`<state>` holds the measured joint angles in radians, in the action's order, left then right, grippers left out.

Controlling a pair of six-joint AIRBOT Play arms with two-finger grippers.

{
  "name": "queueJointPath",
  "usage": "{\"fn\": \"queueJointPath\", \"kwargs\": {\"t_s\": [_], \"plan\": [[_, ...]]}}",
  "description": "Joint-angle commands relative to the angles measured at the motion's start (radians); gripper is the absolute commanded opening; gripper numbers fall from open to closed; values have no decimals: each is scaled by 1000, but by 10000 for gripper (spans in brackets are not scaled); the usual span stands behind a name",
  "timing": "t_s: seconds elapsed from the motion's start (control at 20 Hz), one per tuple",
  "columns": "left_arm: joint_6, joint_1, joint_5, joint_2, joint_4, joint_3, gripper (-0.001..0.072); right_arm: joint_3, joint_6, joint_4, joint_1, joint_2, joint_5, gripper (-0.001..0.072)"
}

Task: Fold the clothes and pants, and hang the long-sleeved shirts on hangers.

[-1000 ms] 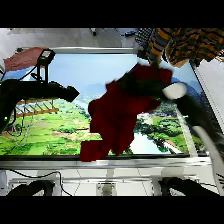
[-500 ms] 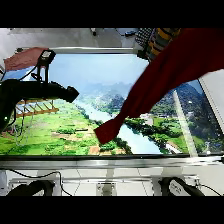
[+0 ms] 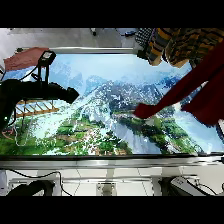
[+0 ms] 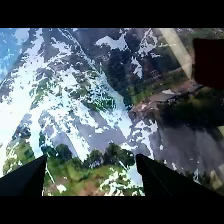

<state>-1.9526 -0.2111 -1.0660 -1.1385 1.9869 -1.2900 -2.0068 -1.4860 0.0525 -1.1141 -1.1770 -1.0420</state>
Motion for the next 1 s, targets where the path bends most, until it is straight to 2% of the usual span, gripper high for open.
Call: {"fn": "queueJointPath", "kwargs": {"t_s": [0.0,0.15,0.3,0.45,0.55,0.7,0.95], "plan": [[0,0,-1,1,0,0,657,-27,6,-190,-122,-30,52,42],[0,0,-1,0,0,0,657,-27,-6,-218,-154,-50,76,43],[0,0,-1,0,-5,0,657,-16,-125,-200,-192,-85,80,43],[0,0,-2,1,-4,0,657,-17,-158,-212,-227,-117,67,43],[0,0,-2,1,-4,0,657,-17,-122,-240,-241,-118,19,43],[0,0,-1,1,-3,0,657,-20,-49,-222,-227,-109,-158,42],[0,0,-16,1,-3,0,657,-50,24,-344,-202,-92,-274,42]]}}
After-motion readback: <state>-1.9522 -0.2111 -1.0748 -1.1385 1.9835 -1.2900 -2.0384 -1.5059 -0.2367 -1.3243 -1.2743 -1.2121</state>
